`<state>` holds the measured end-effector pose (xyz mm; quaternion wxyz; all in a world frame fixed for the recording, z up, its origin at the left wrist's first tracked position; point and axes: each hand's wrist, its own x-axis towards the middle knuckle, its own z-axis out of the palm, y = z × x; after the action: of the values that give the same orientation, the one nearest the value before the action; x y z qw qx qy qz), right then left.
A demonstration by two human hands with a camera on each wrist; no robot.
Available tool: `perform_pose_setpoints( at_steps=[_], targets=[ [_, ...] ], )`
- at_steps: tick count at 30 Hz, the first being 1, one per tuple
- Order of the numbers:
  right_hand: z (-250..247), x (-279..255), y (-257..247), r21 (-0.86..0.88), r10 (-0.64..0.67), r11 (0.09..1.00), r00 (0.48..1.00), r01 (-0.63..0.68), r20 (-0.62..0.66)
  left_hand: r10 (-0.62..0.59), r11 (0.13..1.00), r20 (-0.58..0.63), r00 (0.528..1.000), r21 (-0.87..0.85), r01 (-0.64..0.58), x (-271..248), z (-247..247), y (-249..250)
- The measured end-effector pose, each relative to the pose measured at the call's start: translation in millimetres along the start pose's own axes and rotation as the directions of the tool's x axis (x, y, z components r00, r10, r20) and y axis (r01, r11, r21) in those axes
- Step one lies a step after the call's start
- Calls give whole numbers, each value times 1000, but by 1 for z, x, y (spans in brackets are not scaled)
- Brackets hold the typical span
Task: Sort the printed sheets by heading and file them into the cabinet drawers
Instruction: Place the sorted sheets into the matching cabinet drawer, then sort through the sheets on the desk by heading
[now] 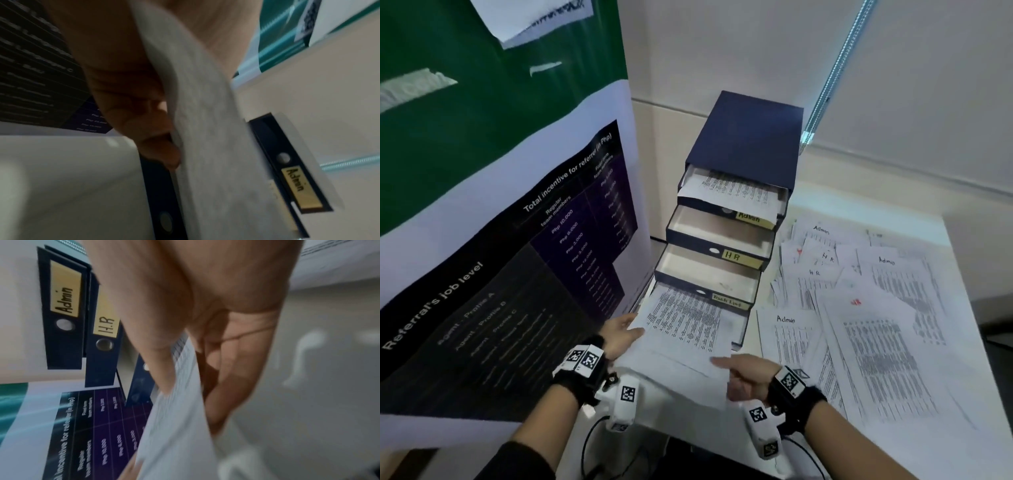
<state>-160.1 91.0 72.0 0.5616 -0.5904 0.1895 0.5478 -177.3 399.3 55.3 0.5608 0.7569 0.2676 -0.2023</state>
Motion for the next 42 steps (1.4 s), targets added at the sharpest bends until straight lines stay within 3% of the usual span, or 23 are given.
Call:
perform_pose_setpoints(
  at_steps=[3, 6, 9, 11, 13, 14, 17, 21, 26, 27, 31, 32, 33, 36, 37, 38, 39, 42],
  targets=[
    [12, -5, 2, -30, 36, 999, 999, -35, 11, 5, 1000, -16, 1000, 28, -4, 51, 14, -22],
    [8, 0, -8, 40, 6, 999, 999, -4, -35, 13, 984, -23, 1000, 175, -9, 21, 28, 34],
    [-6, 10, -30, 150, 9, 989, 997, 2, -78, 84, 967, -173, 981, 251, -38, 14, 36, 67],
    [-19, 25, -46, 225, 21, 974, 992, 7, -123, 251, 940, -302, 920, 304, -156, 11, 33, 89],
    [-27, 39, -58, 313, 9, 949, 988, 40, -155, 448, 877, -322, 834, 338, -341, 7, 29, 119],
    [-31, 48, -61, 342, -3, 937, 982, 69, -188, 504, 856, -282, 816, 286, -430, 5, 28, 137],
    [-36, 57, -62, 522, 15, 852, 993, 51, -120, 589, 807, -41, 807, 86, -585, 3, 38, 196],
    [-40, 40, -64, 660, 28, 751, 1000, -21, -1, 631, 740, 163, 758, 169, -652, 24, 62, 265],
    [-66, 2, -50, 485, 40, 870, 993, -89, 110, 693, 646, 174, 700, 281, -710, 67, 83, 307],
    [-74, -7, -46, 447, 55, 890, 995, -87, 85, 695, 634, 165, 700, 317, -705, 75, 86, 311],
    [-116, -40, -25, 438, 47, 897, 974, 56, -220, 650, 558, 182, 738, 544, -626, 92, 96, 330],
    [-130, -46, -18, 388, 36, 917, 951, 90, -308, 660, 531, 174, 731, 580, -618, 92, 100, 334],
    [-148, -49, -10, 316, 22, 941, 913, 118, -406, 704, 491, 152, 694, 602, -630, 89, 106, 336],
    [-205, -56, 14, 28, -63, 993, 712, 116, -700, 889, 332, 92, 449, 544, -770, 56, 141, 335],
    [-225, -59, 22, -93, -93, 995, 626, 33, -774, 915, 290, 114, 387, 480, -828, 43, 160, 330],
    [-244, -65, 28, -185, -115, 980, 551, -74, -827, 912, 279, 170, 372, 409, -869, 30, 183, 321],
    [-262, -70, 34, -232, -130, 960, 486, -156, -864, 875, 314, 254, 412, 351, -882, 21, 210, 308],
    [-313, -84, 50, -238, -109, 913, 365, -330, -925, 623, 567, 452, 638, 301, -767, 16, 292, 253]
  ],
)
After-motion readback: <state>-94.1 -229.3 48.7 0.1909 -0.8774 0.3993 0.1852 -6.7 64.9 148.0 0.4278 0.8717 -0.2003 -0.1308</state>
